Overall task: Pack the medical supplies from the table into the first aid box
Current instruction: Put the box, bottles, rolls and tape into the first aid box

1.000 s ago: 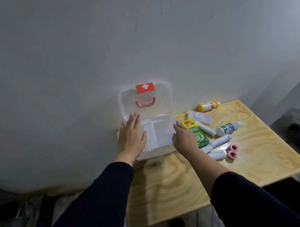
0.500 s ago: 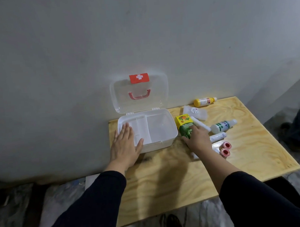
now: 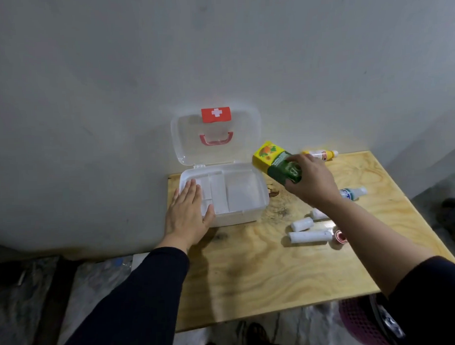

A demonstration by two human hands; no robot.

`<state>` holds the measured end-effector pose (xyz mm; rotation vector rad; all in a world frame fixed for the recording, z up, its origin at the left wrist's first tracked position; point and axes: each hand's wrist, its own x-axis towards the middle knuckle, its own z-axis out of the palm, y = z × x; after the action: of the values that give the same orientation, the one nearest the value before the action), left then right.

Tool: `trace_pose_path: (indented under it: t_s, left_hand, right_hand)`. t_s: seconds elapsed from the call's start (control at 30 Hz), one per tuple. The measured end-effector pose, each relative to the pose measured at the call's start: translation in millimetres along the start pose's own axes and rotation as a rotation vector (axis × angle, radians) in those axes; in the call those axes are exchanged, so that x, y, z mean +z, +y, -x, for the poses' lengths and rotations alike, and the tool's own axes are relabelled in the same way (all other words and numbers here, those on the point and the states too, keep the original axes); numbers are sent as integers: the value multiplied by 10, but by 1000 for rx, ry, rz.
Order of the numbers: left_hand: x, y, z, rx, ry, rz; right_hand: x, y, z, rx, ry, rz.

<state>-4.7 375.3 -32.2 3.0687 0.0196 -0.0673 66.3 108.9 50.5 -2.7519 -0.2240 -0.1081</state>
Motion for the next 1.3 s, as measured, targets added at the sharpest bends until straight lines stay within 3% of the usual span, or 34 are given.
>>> trace_pose_path:
  t_s: [0.2, 0.47, 1.0, 1.3]
  left_hand:
    - [-46, 12, 4, 1, 2, 42]
    - [4, -1, 7, -14, 25, 71]
    - [33, -49, 2, 9, 72, 121]
    - [62, -45, -15, 12, 50, 38]
  right_hand:
    - [82, -388, -43, -401, -125, 342]
    - [373, -786, -180, -508, -259, 683]
    - [401, -882, -486, -395, -439, 249]
    - [821, -710, -355, -341, -345, 164]
